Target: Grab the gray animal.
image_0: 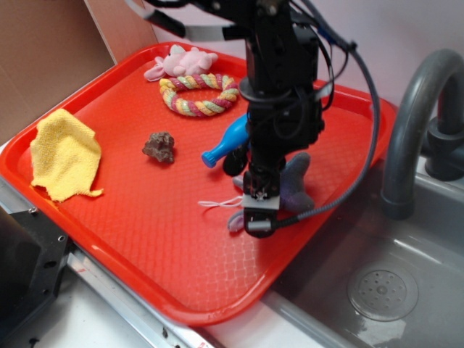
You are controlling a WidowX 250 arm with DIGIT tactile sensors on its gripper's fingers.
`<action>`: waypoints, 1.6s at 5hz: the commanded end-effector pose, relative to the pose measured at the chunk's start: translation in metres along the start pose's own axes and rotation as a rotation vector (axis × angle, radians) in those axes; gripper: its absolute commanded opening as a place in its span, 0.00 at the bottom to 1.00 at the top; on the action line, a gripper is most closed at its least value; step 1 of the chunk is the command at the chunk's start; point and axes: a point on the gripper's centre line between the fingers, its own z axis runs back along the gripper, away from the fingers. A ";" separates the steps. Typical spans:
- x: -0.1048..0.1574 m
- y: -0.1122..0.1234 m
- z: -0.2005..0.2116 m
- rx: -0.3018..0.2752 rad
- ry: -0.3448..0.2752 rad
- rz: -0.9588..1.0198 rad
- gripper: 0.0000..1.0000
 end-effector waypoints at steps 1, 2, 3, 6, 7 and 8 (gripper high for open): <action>-0.002 0.007 0.010 0.053 0.035 0.052 0.10; -0.003 0.009 0.010 0.067 0.029 0.064 0.00; -0.003 0.011 0.013 0.079 0.024 0.085 0.00; -0.092 0.056 0.131 0.057 -0.338 0.611 0.00; -0.145 0.055 0.168 0.015 -0.479 0.852 0.00; -0.165 0.054 0.172 -0.001 -0.560 0.938 0.00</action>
